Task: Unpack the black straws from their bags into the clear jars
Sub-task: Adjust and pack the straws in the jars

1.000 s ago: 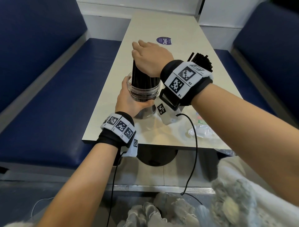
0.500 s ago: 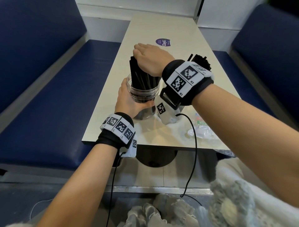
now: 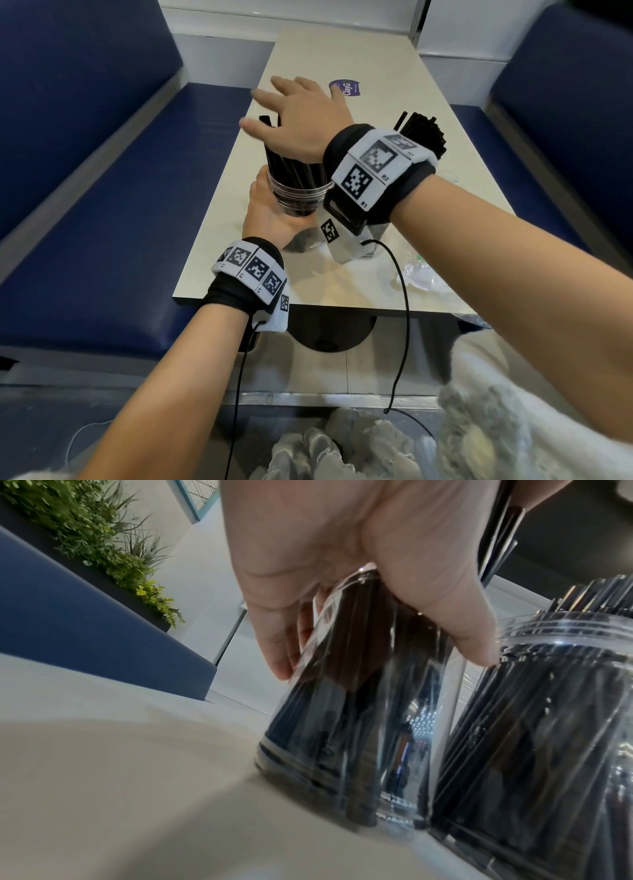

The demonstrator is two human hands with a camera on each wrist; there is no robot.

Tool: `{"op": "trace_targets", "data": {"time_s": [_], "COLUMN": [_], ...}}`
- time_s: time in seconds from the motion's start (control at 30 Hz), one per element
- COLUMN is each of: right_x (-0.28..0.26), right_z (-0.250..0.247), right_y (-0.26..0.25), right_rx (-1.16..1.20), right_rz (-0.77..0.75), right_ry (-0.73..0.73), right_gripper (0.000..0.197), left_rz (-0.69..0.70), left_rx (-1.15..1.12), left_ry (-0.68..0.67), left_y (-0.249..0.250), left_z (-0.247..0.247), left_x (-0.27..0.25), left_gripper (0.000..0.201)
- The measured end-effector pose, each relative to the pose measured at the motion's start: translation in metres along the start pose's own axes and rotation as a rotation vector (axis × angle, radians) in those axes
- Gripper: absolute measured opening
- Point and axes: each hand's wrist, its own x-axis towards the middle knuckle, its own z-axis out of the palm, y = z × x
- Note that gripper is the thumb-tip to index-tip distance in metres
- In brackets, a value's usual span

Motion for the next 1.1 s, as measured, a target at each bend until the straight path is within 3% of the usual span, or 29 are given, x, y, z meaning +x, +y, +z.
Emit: {"op": "trace_targets", "data": {"time_s": [0.07, 0.2, 0.37, 0.63, 0.87, 0.97, 1.07, 1.1], "right_x": [0.002, 0.005, -0.002, -0.017, -0.006, -0.007, -0.011, -0.013], "right_z": [0.006, 0.009, 0.009, 0.026, 0.024, 0.018, 0.017, 0.016], "right_y": [-0.004, -0.004, 0.008, 0.021, 0.013, 0.01, 0.008, 0.008], "right_rx": [-0.039, 0.047, 0.16, 0.299, 0.596, 0.621, 0.571, 0.52], "right_rz": [-0.015, 0.024, 0.053, 0.095, 0.18, 0.242, 0.241, 0.252], "right_ry": [-0.01, 0.154, 0.253, 0.257, 0.446, 0.425, 0.312, 0.274], "right_gripper": [0.048, 0.026, 0.026, 0.027, 0.015, 0.008, 0.003, 0.011], "left_rz": [-0.007, -0.001, 0.013, 0.005, 0.019, 0.032, 0.024, 0.014], "left_rx": [0.005, 0.051, 0.054, 0.046, 0.039, 0.042, 0.05, 0.051], "left_ry": [0.0, 0.01, 0.012, 0.009, 0.023, 0.029, 0.028, 0.029], "left_y": [0.0, 0.001, -0.004, -0.002, -0.001, 0.0, 0.0, 0.0], "left_z": [0.001, -0.001, 0.001, 0.001, 0.001, 0.0, 0.0, 0.0], "left_x": [0.0, 0.001, 0.002, 0.001, -0.001, -0.002, -0.002, -0.002], "left_gripper": [0.108, 0.092, 0.108, 0.107, 0.099, 0.096, 0.096, 0.097]}}
